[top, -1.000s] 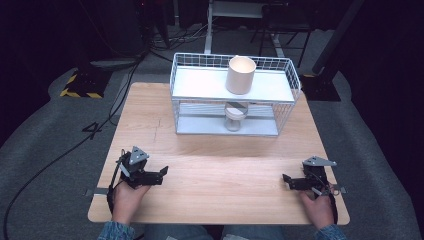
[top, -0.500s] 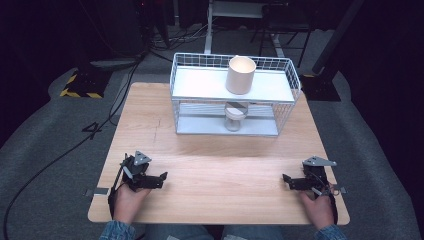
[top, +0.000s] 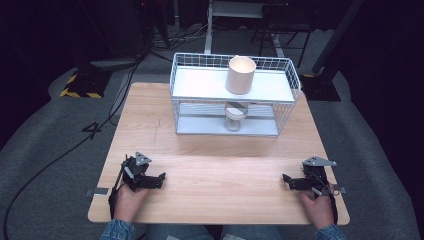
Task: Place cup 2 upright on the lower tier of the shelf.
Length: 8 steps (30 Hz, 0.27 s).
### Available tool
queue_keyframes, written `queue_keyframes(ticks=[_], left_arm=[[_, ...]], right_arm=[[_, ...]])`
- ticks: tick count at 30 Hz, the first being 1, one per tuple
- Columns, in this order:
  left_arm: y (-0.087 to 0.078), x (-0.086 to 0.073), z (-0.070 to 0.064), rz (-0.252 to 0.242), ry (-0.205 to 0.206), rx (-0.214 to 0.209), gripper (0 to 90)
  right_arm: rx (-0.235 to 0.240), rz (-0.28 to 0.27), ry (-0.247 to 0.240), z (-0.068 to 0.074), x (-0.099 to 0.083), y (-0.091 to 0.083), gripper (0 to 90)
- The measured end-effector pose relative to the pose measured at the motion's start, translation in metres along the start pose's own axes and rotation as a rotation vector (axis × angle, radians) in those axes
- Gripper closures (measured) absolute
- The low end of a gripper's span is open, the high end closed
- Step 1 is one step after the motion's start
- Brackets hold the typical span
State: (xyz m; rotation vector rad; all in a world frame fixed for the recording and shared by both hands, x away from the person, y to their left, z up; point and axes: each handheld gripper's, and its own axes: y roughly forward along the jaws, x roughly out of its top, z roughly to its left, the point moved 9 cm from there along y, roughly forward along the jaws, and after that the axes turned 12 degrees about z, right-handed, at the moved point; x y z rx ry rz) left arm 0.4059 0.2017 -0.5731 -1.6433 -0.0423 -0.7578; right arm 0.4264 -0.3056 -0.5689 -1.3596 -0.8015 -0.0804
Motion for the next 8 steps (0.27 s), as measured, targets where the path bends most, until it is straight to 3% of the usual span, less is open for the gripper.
queue_keyframes(ticks=[8], left_arm=[[0.0002, 0.0001, -0.0003, 0.000, -0.011, 0.004, 0.0]], right_arm=[[0.000, 0.000, 0.000, 0.0000, -0.0001, 0.0000, 1.5]])
